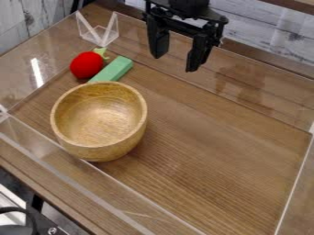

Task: Move the red fruit to the right side of the table

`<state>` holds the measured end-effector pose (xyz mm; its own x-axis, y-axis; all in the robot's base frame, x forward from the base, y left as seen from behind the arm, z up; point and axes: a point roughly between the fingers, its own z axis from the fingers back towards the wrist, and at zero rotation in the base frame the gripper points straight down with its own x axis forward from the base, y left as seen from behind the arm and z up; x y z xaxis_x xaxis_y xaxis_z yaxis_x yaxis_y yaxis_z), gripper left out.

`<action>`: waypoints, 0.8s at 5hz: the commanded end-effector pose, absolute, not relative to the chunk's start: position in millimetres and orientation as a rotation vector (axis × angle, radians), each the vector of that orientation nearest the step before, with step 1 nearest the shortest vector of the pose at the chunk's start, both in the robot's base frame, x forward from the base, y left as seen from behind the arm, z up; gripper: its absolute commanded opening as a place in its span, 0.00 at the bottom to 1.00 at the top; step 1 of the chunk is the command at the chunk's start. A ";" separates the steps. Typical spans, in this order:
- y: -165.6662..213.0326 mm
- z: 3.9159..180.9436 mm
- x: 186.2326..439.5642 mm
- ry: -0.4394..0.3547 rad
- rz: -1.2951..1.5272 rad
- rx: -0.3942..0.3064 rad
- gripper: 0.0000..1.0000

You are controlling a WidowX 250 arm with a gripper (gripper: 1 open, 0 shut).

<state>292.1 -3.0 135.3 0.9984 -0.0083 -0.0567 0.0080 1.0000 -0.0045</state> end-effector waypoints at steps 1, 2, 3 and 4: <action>-4.7 116.0 292.6 0.086 -0.088 -0.003 1.00; 24.1 118.3 287.5 0.074 -0.058 -0.003 1.00; 46.3 125.9 282.8 0.049 -0.008 -0.006 1.00; 90.6 132.6 282.2 0.020 -0.031 0.000 1.00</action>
<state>274.5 90.3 114.7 0.9963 -0.0180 -0.0845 0.0162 0.9996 -0.0228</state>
